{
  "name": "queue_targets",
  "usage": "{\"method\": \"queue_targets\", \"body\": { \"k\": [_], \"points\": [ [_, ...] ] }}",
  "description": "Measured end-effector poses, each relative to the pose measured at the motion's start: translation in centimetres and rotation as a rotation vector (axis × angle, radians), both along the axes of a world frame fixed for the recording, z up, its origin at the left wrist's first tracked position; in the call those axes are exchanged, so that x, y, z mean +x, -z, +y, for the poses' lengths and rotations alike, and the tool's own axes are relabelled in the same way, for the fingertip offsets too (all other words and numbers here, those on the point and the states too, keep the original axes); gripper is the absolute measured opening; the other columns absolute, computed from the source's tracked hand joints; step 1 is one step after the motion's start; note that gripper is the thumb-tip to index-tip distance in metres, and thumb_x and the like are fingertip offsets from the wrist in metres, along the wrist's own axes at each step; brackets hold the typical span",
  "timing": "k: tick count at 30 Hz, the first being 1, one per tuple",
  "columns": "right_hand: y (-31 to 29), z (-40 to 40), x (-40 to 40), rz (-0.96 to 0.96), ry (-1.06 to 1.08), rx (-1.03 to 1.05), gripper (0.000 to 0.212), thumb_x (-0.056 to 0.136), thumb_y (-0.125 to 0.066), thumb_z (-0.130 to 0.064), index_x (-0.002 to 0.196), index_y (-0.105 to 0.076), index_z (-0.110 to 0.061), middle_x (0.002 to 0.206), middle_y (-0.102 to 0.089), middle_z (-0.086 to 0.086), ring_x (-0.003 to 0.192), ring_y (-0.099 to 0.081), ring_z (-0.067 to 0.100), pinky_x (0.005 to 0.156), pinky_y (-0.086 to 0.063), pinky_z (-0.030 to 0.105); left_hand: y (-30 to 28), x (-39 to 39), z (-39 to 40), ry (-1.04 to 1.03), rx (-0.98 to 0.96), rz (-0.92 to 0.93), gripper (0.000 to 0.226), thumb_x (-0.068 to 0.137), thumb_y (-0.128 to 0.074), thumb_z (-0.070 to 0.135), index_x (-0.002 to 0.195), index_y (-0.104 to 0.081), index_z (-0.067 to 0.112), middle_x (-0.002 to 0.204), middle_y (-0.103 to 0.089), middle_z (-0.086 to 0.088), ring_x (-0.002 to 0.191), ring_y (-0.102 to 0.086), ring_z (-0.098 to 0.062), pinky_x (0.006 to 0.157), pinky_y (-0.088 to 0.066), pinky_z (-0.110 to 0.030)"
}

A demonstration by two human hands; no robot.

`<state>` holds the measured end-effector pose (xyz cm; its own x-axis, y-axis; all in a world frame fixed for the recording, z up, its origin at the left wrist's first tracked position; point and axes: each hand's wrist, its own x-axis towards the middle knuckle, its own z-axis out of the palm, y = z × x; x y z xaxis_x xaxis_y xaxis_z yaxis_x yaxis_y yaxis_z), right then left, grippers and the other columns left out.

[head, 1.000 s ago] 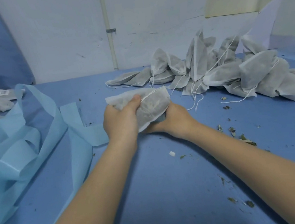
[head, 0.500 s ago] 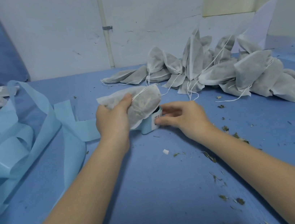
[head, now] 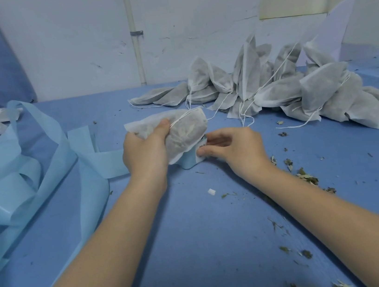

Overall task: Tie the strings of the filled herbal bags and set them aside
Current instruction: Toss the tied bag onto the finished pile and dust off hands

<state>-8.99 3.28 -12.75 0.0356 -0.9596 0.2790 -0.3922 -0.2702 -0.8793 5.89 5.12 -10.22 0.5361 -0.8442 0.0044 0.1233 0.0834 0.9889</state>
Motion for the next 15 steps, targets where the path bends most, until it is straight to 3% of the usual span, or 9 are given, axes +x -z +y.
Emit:
{"method": "queue_targets", "body": {
  "k": [3, 7, 9, 12, 15],
  "points": [
    [-0.06, 0.14, -0.06, -0.069, 0.023, 0.035, 0.019, 0.067, -0.085, -0.008, 0.082, -0.075, -0.014, 0.078, -0.075, 0.001, 0.073, -0.072, 0.014, 0.080, -0.057, 0.028, -0.01, -0.08, 0.06, -0.002, 0.004, -0.004, 0.046, 0.079, -0.074, 0.028, 0.116, -0.059, 0.006, 0.113, -0.065, -0.007, 0.103, -0.062, -0.025, 0.096, -0.049, -0.041],
    [-0.16, 0.24, 0.01, -0.074, 0.035, 0.023, 0.017, 0.067, -0.085, -0.008, 0.070, -0.070, -0.015, 0.071, -0.074, 0.003, 0.067, -0.072, 0.017, 0.077, -0.059, 0.032, 0.01, -0.10, 0.12, -0.006, 0.012, -0.019, 0.045, 0.078, -0.074, 0.029, 0.115, -0.060, 0.006, 0.112, -0.065, -0.007, 0.103, -0.062, -0.025, 0.096, -0.048, -0.042],
    [-0.14, 0.04, -0.01, -0.056, 0.036, 0.010, 0.018, 0.067, -0.086, -0.012, 0.072, -0.069, -0.018, 0.072, -0.074, 0.001, 0.071, -0.071, 0.014, 0.080, -0.057, 0.030, -0.03, -0.14, 0.15, -0.006, 0.010, -0.019, 0.044, 0.078, -0.074, 0.028, 0.114, -0.060, 0.006, 0.111, -0.066, -0.008, 0.103, -0.063, -0.025, 0.095, -0.049, -0.042],
    [-0.15, -0.28, -0.20, -0.046, -0.013, 0.054, 0.034, 0.067, -0.086, -0.019, 0.095, -0.067, -0.022, 0.079, -0.074, -0.007, 0.083, -0.069, 0.002, 0.087, -0.050, 0.022, -0.08, -0.06, 0.17, -0.012, 0.013, -0.011, 0.044, 0.078, -0.074, 0.028, 0.114, -0.060, 0.006, 0.111, -0.066, -0.008, 0.101, -0.063, -0.025, 0.095, -0.049, -0.042],
    [-0.21, -0.54, -0.47, 0.002, -0.038, 0.063, 0.035, 0.067, -0.086, -0.023, 0.098, -0.072, -0.023, 0.075, -0.069, -0.018, 0.070, -0.062, -0.013, 0.078, -0.046, 0.004, -0.03, 0.00, 0.18, -0.011, 0.016, -0.016, 0.044, 0.079, -0.073, 0.028, 0.113, -0.060, 0.005, 0.110, -0.066, -0.008, 0.101, -0.063, -0.025, 0.095, -0.049, -0.042]
  ]
}}
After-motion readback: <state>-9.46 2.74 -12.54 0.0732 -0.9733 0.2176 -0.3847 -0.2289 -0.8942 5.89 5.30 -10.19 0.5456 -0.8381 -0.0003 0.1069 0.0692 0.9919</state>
